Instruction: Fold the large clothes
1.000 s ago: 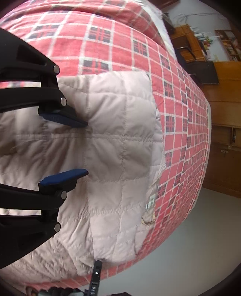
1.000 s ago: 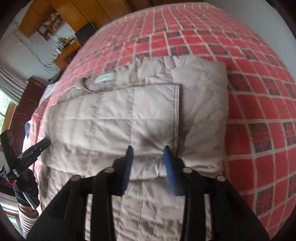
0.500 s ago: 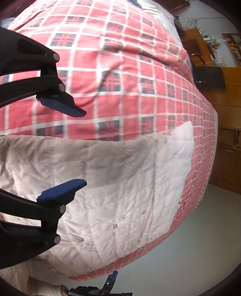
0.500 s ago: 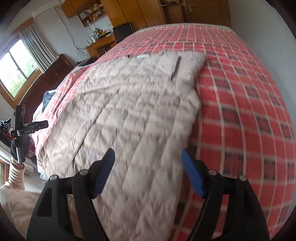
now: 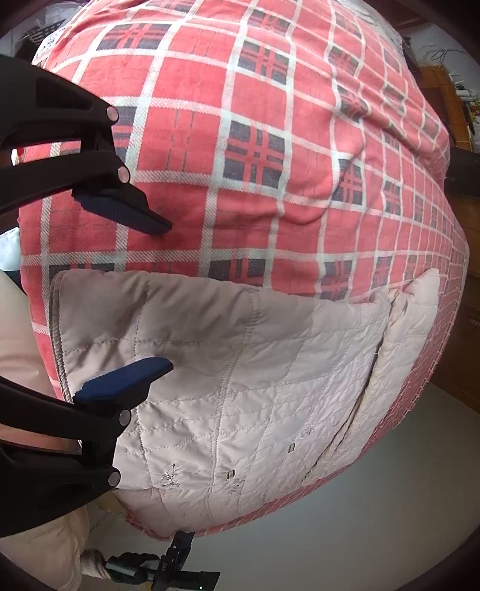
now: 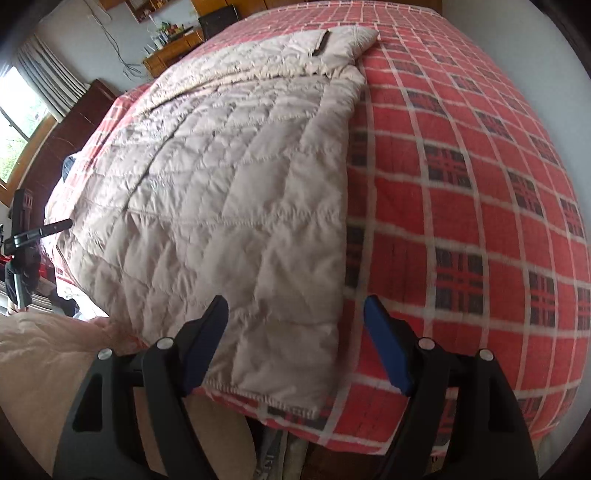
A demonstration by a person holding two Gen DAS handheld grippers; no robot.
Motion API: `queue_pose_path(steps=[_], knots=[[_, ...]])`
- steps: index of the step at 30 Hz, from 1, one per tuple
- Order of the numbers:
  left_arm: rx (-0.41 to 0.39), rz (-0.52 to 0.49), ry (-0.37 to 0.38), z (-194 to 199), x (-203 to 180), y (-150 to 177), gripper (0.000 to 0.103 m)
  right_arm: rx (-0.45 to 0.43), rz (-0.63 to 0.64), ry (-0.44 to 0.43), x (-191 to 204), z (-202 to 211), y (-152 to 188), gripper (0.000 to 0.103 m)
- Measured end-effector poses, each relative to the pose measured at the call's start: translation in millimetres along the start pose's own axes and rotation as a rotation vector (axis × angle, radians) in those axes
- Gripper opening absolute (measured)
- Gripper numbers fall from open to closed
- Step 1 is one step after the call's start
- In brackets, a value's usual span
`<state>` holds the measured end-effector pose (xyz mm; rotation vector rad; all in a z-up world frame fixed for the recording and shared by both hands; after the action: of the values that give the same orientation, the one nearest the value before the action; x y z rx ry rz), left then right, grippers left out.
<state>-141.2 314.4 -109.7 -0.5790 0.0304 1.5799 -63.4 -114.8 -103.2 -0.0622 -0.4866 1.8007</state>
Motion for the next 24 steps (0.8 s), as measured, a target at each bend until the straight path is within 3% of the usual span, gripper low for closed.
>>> queue_pose_path(steps=[6, 9, 10, 14, 17, 21, 24], knots=[[0.016, -0.013, 0.000, -6.7, -4.4, 7.5, 0.069, 0.036, -0.010, -0.006, 2.4, -7.6, 14.5, 0.070], [0.023, -0.010, 0.009, -7.4, -6.8, 12.0, 0.068, 0.042, -0.007, 0.001, 4.0, -9.3, 18.7, 0.061], [0.027, -0.015, 0.011, -7.7, -8.8, 13.5, 0.067, 0.043, -0.008, -0.001, 4.8, -9.5, 19.6, 0.053], [0.043, -0.030, 0.018, -8.3, -14.0, 17.7, 0.038, 0.034, -0.011, -0.024, 9.4, -6.8, 22.8, 0.026], [0.041, -0.035, 0.039, -7.7, -17.0, 17.8, 0.019, 0.007, -0.024, -0.035, 11.7, -3.4, 17.9, 0.013], [0.014, -0.028, 0.088, -0.8, -24.9, 12.1, 0.011, -0.033, -0.060, -0.077, 15.3, 6.0, 11.6, 0.009], [-0.035, -0.005, 0.178, 18.1, -33.4, -0.8, 0.010, -0.091, -0.078, -0.123, 19.6, 24.8, -2.3, 0.008]])
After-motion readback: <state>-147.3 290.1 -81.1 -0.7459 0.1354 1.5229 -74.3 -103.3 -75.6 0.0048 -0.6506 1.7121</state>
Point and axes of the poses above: each gripper's, at about its wrist camera, not at the fingertips, and z roughly against the way its jaws point, x to its left, y to its underside, the point moved 10 cm from there along -z, roughly the way its jaws point, and after that the axes turned 2 degrees about y, right-handed, at the moved point
